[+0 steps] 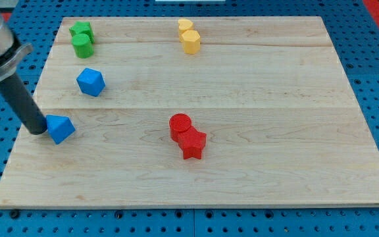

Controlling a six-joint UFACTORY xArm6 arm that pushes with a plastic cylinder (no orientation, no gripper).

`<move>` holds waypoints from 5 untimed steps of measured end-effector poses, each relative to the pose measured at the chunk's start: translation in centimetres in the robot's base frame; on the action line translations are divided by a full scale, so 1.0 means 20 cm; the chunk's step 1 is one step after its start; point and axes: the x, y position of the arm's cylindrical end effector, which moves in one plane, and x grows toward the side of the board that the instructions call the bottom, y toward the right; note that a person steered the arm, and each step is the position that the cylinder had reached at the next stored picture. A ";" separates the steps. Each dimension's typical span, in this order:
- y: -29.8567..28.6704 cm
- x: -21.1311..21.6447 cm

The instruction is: Place the blue triangle below the blue cube

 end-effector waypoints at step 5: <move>0.06 0.07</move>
